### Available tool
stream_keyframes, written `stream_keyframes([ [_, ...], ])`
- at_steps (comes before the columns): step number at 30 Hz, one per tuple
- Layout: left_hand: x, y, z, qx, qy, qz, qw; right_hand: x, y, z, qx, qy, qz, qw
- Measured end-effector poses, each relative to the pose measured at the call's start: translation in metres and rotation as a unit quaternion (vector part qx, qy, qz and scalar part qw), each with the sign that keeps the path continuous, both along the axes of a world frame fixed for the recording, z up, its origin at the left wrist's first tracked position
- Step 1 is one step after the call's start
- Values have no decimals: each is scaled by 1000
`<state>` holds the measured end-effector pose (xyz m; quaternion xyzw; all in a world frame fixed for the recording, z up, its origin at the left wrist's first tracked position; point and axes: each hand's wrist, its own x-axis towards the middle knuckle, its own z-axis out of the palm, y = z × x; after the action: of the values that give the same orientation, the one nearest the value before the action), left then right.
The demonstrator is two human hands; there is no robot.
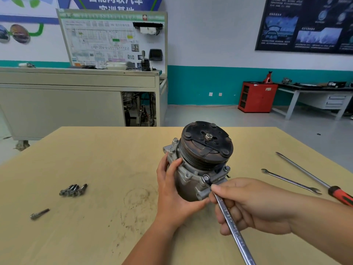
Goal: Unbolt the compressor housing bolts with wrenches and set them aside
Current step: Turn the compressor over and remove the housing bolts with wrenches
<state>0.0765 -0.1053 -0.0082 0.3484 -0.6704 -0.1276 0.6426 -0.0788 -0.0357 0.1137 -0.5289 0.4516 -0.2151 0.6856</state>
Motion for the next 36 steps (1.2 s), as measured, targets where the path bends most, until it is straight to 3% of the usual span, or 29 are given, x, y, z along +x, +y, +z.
stream_keyframes([
  [3,1,-1,-1,1,-2,0,1000,-8,-7,8,-11,82,39,996],
  [5,1,-1,-2,2,-7,-3,1000,-19,-18,21,-112,235,72,963],
  [6,1,-1,-2,1,-8,-5,1000,-23,-23,27,-194,324,84,922],
  [8,2,-2,-1,1,-7,-10,1000,-32,-33,34,-362,466,77,803],
  [9,2,-2,-1,1,-5,-11,1000,-35,-35,35,-412,496,68,761],
  [10,2,-2,-1,0,-5,-11,1000,-36,-36,35,-435,498,64,747],
  [11,2,-2,-1,-1,-6,-11,1000,-39,-36,33,-433,485,71,757],
  [14,3,-1,-1,4,-7,-13,1000,-40,-28,29,-282,363,102,882],
  [16,3,-1,-2,8,-3,-15,1000,-33,-17,23,-183,274,116,937],
  [21,2,-2,-3,-3,-4,-5,1000,-15,-6,5,-93,117,59,987],
  [25,1,-4,-4,-6,-4,2,1000,-8,-6,2,-34,57,4,998],
  [28,1,-3,-3,-3,-6,6,1000,-9,-8,2,-20,75,18,997],
  [31,2,-1,-2,1,-10,-1,1000,-20,-19,12,-123,220,66,966],
  [32,2,0,-1,2,-11,-4,1000,-23,-25,18,-206,305,71,927],
  [34,2,1,1,8,-12,-5,1000,-32,-39,27,-386,457,62,799],
  [35,2,2,2,12,-11,-5,1000,-35,-44,31,-427,478,56,766],
  [36,2,2,2,15,-10,-7,1000,-39,-48,32,-426,465,69,773],
])
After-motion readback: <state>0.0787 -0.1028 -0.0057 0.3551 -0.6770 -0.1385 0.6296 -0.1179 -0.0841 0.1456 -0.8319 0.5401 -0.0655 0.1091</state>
